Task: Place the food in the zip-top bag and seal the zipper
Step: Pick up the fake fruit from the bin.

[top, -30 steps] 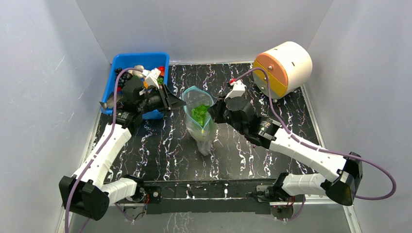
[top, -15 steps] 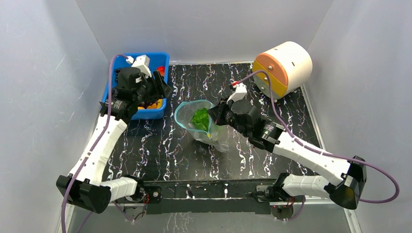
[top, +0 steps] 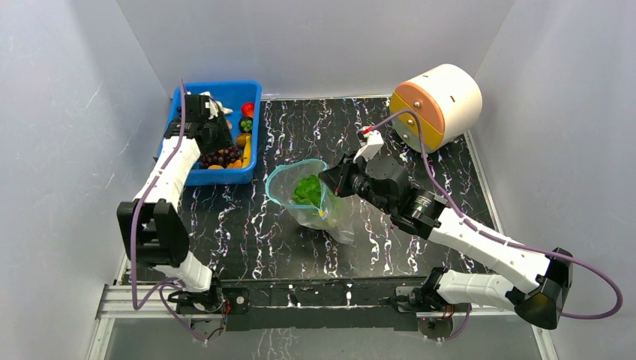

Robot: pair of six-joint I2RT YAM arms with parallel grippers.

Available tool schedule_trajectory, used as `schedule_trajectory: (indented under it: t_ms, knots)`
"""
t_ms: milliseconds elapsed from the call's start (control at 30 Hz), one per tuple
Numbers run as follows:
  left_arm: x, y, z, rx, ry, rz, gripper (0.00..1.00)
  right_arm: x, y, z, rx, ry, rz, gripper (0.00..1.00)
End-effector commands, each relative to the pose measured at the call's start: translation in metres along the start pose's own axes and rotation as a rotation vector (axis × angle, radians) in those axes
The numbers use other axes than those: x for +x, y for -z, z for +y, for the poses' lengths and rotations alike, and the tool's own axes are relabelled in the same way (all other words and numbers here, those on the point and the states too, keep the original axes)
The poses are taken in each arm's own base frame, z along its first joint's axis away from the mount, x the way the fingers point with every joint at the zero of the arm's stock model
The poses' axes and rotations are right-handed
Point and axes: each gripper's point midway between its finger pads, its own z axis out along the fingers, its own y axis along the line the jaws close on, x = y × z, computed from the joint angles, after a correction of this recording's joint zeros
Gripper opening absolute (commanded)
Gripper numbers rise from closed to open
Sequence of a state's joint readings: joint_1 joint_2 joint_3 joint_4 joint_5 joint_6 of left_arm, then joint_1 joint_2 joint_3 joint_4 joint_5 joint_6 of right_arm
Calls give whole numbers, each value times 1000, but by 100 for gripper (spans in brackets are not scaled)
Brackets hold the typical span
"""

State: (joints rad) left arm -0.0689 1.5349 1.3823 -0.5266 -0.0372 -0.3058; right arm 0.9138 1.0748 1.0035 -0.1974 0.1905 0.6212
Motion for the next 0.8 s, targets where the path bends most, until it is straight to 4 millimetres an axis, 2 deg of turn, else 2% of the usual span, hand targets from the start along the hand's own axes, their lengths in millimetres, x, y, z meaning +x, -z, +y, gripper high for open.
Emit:
schedule_trajectory:
  t_ms: [0,67,133,167,233,300,400,533,667,767]
  knots:
    - [-25,-14,16,-17,-9,-22,46,-25,7,21,-95,-9,-80,0]
    - [-37,-22,23,-48,-34,-49,49,-22,5,21,-93,-16,-72,0]
    - [-44,-43,20,-32,-57,-12,54,-22,6,19,-87,-25,-79,0]
    - [-38,-56,17,-19,-60,40,57,-22,6,18,-87,-29,-87,0]
    - [-28,-69,15,2,-60,87,59,-24,4,20,-90,-30,-90,0]
    - [-21,-79,19,-13,-62,109,61,-27,4,22,-89,-21,-88,0]
    - [-7,-101,34,-84,-68,149,63,-29,5,21,-86,-5,-94,0]
    - [11,-118,29,-35,-53,210,58,-25,2,18,-81,-8,-92,0]
    - [23,-125,36,-66,-43,227,56,-22,1,19,-93,-8,-90,0]
    - [27,-131,42,-94,-42,236,45,-23,0,20,-95,-8,-91,0]
